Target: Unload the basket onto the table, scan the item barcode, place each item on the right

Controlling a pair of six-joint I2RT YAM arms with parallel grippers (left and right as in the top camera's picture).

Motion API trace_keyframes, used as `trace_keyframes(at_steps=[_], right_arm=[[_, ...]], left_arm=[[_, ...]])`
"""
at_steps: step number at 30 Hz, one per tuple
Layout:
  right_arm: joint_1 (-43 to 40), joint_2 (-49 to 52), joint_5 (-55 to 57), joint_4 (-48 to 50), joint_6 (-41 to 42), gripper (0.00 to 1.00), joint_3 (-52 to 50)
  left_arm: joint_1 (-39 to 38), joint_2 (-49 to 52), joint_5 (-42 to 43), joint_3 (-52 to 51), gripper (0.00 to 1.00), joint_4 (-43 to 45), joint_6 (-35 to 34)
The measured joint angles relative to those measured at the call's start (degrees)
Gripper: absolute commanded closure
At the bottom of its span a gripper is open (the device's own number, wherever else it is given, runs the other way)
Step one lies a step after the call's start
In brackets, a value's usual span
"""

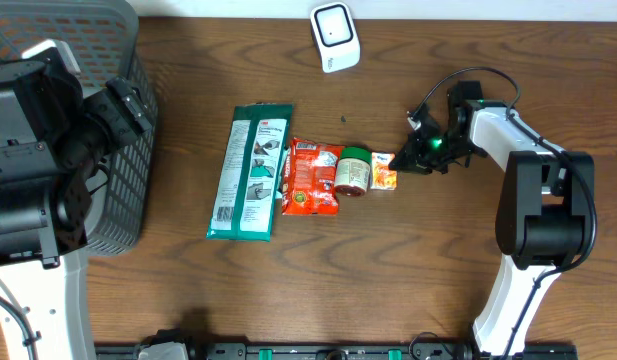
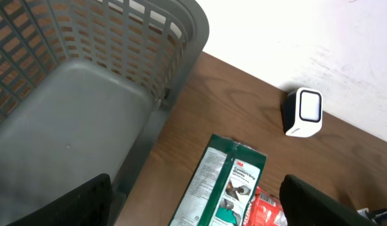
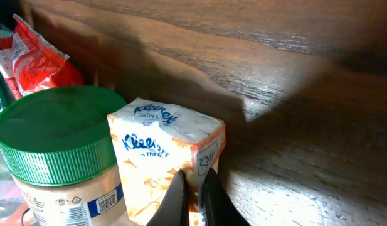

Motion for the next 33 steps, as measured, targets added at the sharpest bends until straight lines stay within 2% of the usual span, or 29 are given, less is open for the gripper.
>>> trace_keyframes(at_steps=[5,8,13,17,21,26,31,33], right_arm=[[-0.2,-0.8,1.3,-2.8,0.0,0.99,0.9],[-0.2,-3.8,6.3,-4.7,0.9,0.99,1.6],[0.9,-13.4,21.4,-5.4,5.0,0.99,2.6],[5.7,-19.2,37.6,-7.5,8.3,0.99,3.8],[12.8,-19.4,52.3,-10.3,10.3,0.99,3.9],[20.2,-16.0,65.0,-11.0,12.3,0.99,3.9],[23.4,-13.6,68.3,-11.1,13.8,0.82,3.9],[22.6,-13.5,66.2,-13.1,14.0,0.65,4.4]], left_arm=[[0.0,0.0,0.0,0.0,0.15,0.0,0.0],[0.0,0.0,0.0,0.0,0.15,0.0,0.0],[0.0,0.0,0.0,0.0,0.15,0.0,0.0],[0.0,0.0,0.0,0.0,0.15,0.0,0.0],[0.0,0.0,0.0,0.0,0.15,0.0,0.0],[0.0,0.0,0.0,0.0,0.15,0.0,0.0],[0.0,0.0,0.0,0.0,0.15,0.0,0.0],[0.0,0.0,0.0,0.0,0.15,0.0,0.0]])
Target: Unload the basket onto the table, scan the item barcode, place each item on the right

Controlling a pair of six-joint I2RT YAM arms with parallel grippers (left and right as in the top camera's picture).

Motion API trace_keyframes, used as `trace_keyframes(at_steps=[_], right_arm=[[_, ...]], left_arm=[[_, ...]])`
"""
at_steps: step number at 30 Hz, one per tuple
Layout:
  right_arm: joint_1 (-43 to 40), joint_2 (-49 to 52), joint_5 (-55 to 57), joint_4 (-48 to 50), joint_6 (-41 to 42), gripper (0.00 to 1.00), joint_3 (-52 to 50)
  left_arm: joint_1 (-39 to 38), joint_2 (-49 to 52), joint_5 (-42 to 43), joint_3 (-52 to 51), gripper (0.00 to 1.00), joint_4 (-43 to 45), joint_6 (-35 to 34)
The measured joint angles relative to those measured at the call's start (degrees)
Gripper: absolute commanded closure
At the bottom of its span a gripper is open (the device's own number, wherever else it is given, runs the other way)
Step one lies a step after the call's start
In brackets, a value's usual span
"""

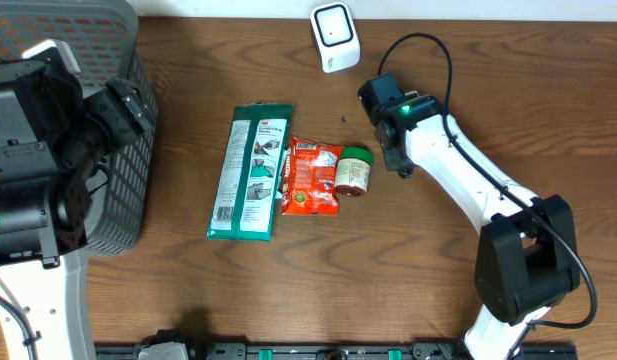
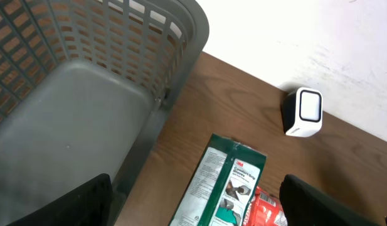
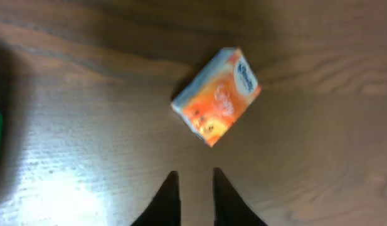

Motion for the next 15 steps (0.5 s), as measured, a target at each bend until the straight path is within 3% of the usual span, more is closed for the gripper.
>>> trace_keyframes(at_steps=[1,2,5,15], right_arm=[[-0.8,0.0,-1.4,-0.8,0.2,0.53,0.6],[-1.9,0.0,-3.6,-1.6,0.2,0.46,1.6],[-7.3,-0.6,-11.6,-2.5,-0.1,0.39,5.1],[-32.9,-3.4,-43.8,2.1,0.2,0.55,4.2]], left_arm=[[0.0,0.0,0.0,0.0,0.15,0.0,0.0],[0.0,0.0,0.0,0.0,0.15,0.0,0.0],[0.0,0.0,0.0,0.0,0.15,0.0,0.0],[0.0,0.0,0.0,0.0,0.15,0.0,0.0]])
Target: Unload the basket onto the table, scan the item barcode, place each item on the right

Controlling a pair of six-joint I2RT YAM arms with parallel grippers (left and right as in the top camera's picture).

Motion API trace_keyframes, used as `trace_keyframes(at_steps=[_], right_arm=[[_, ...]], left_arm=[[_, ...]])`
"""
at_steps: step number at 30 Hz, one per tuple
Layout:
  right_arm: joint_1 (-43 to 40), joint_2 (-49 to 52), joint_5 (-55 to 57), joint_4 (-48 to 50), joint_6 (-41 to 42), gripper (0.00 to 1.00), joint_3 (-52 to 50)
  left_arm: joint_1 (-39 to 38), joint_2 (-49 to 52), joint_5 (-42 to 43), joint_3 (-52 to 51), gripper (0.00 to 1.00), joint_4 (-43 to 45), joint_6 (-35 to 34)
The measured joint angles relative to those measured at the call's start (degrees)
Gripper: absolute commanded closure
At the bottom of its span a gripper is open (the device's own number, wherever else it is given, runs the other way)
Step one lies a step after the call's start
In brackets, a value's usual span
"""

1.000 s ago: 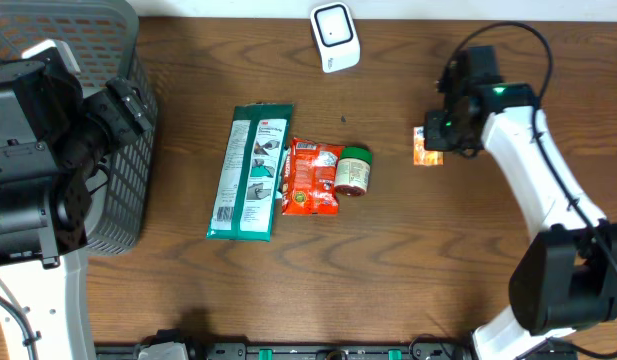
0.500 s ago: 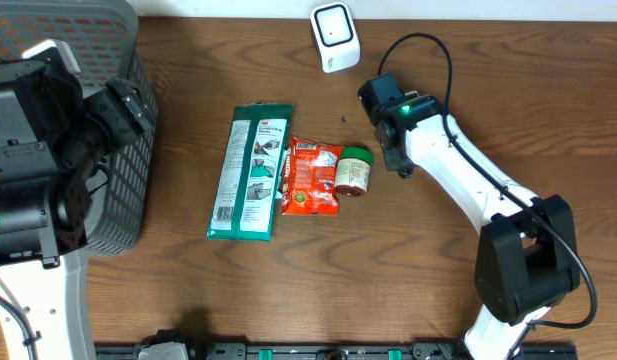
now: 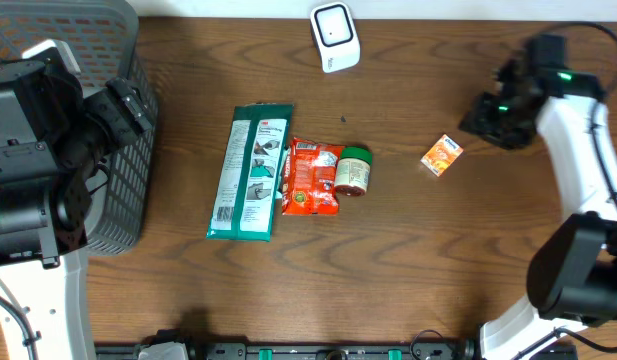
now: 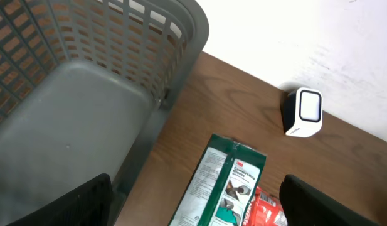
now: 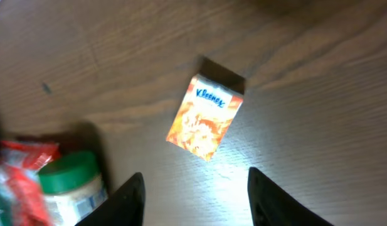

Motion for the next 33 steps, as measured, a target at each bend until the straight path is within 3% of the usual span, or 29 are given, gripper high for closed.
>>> trace_keyframes(at_steps=[7,24,33], right_arm=[[-7.3,0.0,-11.5,10.3,0.5,0.56,-13.2],[-4.6,0.0,-18.8,42.4,10.5,0.68,-32.9],[-2.8,0.0,-16.0,45.3,12.0,0.67,-36.2]], left_arm=[[0.0,0.0,0.0,0.0,0.15,0.0,0.0],[0.0,0.0,0.0,0.0,0.15,0.0,0.0],[0.0,0.0,0.0,0.0,0.15,0.0,0.0]])
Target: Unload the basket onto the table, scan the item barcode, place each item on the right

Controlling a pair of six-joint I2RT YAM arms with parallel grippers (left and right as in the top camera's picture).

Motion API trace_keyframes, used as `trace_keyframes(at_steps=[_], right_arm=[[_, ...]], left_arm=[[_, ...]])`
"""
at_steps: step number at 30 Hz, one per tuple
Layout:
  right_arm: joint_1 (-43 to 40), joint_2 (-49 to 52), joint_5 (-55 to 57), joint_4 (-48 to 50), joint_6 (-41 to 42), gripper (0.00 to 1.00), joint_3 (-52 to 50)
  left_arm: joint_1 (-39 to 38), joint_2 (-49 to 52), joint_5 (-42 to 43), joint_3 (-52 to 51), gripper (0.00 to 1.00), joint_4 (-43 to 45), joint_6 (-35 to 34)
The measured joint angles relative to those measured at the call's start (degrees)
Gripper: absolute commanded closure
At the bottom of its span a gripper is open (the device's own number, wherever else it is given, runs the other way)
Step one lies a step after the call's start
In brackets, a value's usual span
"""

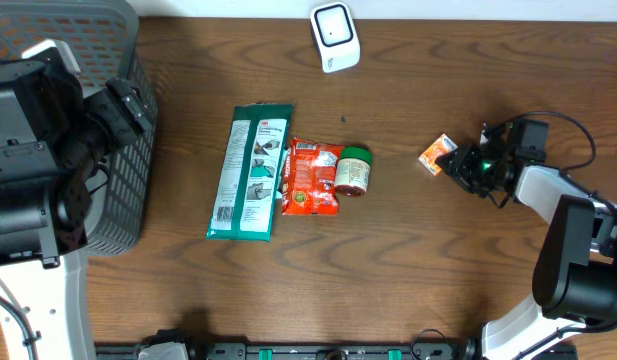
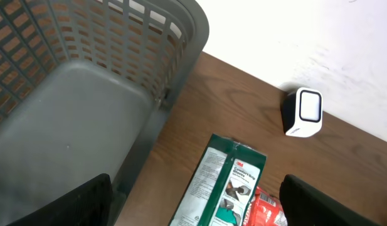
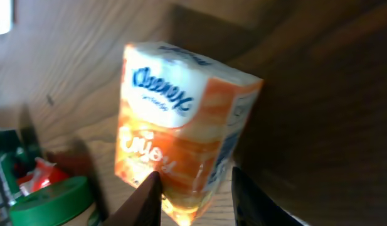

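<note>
A small orange Kleenex pack [image 1: 438,154] lies on the wooden table right of the jar. It fills the right wrist view [image 3: 180,119]. My right gripper [image 1: 458,161] is low at its right end, open, and its fingers [image 3: 149,201] straddle the pack's near corner. The white barcode scanner [image 1: 335,37] stands at the table's back edge. My left gripper [image 2: 196,204] hangs wide open and empty by the basket, above the green glove pack's end.
A grey basket [image 1: 108,130] takes up the left side. A green glove pack [image 1: 250,170], a red pouch [image 1: 311,177] and a green-lidded jar [image 1: 353,170] lie in a row mid-table.
My right gripper was open at the far right, well back from the pack. Now it is low at the pack, with narrower-set fingers either side of its corner. The left arm is unmoved.
My right gripper was nearly shut at the Kleenex pack, which lay against the jar. Then the pack lay alone on the wood, and after that farther right with the gripper open and away. Now the gripper straddles the pack there.
</note>
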Motion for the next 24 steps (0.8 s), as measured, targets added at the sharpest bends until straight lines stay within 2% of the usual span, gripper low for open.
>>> trace_keyframes(at_steps=[7,24], right_arm=[[0.0,0.0,1.5,2.1,0.2,0.65,-0.2],[0.5,0.0,4.9,3.9,3.0,0.68,-0.4]], left_arm=[[0.0,0.0,0.0,0.0,0.15,0.0,0.0],[0.0,0.0,0.0,0.0,0.15,0.0,0.0]])
